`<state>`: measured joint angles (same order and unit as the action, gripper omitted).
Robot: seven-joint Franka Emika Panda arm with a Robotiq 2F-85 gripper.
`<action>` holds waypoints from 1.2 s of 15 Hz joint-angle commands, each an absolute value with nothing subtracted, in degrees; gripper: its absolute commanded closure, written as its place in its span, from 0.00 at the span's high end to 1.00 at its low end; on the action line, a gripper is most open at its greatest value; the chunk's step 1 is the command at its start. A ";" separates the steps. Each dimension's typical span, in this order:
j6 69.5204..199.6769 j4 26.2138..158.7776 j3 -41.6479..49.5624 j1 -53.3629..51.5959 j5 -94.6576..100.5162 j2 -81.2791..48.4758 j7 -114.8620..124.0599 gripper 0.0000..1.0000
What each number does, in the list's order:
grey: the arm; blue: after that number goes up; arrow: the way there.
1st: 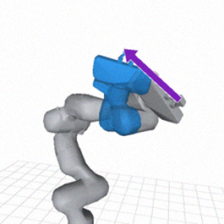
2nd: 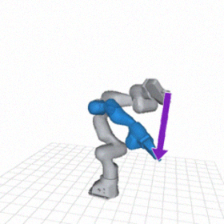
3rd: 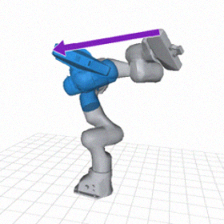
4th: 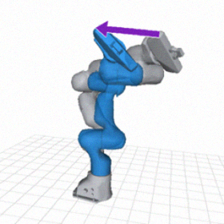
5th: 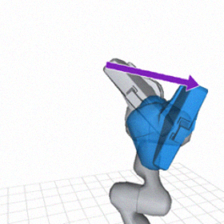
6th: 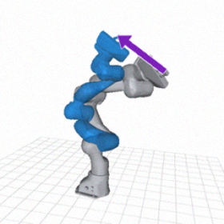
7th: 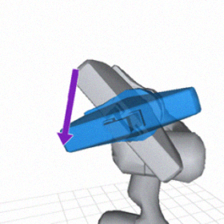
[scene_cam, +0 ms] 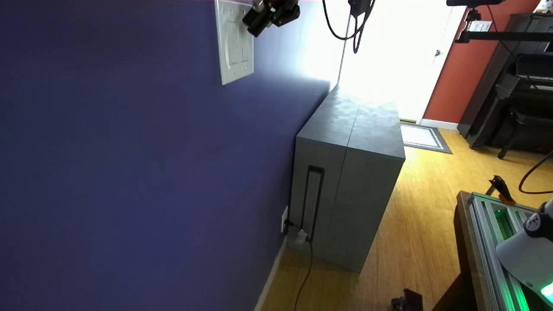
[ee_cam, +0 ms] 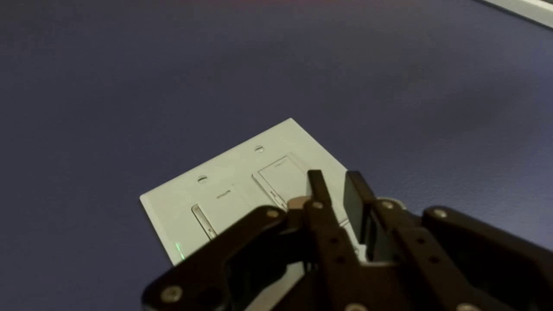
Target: Flip the left light switch upwards
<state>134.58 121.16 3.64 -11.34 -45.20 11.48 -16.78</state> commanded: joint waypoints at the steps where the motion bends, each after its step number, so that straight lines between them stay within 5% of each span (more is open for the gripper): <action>1: 135.08 118.48 1.53 -9.24 -46.16 8.54 -16.04 0.00; 11: 134.94 115.57 0.03 -7.55 -46.51 5.98 -14.84 0.00; 17: 121.01 115.24 -0.21 -5.75 -34.73 8.39 -11.25 0.00; 18: 119.11 115.34 -0.32 -5.24 -30.33 9.30 -9.67 0.26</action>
<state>124.80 116.20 0.79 -7.36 -39.06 7.29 -13.89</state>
